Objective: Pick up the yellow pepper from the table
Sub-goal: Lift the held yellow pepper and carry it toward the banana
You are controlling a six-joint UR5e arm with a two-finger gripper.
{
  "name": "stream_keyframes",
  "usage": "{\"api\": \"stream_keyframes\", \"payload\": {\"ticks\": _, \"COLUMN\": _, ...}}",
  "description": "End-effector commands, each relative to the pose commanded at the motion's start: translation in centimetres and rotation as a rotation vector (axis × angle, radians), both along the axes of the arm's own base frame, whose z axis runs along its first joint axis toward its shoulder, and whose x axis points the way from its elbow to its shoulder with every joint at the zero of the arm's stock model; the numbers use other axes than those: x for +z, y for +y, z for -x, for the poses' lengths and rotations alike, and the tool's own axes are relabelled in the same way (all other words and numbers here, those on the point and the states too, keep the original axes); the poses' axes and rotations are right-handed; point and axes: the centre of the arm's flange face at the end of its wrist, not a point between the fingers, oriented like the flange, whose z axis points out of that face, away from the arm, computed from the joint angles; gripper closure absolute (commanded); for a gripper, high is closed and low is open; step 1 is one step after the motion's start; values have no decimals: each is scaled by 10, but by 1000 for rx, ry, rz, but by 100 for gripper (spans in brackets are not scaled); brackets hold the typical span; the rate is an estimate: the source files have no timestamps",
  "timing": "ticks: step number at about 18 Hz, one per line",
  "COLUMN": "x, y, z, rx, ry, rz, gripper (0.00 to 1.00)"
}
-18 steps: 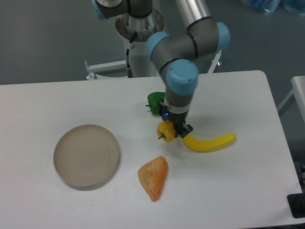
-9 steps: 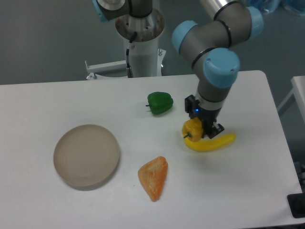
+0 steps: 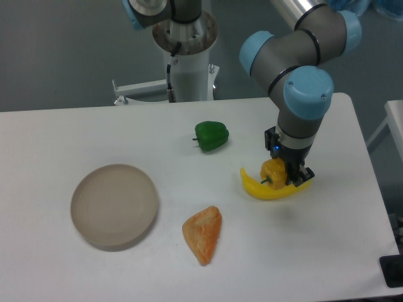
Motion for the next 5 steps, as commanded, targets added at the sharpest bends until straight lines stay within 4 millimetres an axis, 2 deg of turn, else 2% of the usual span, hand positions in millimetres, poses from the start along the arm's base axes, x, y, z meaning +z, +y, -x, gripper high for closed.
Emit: {"api": "stream_keyframes", "payload": {"ticks": 5, "x": -1, "y": 0, "z": -1, "rx": 1, "ry": -4, "rz": -2, "gripper": 81}}
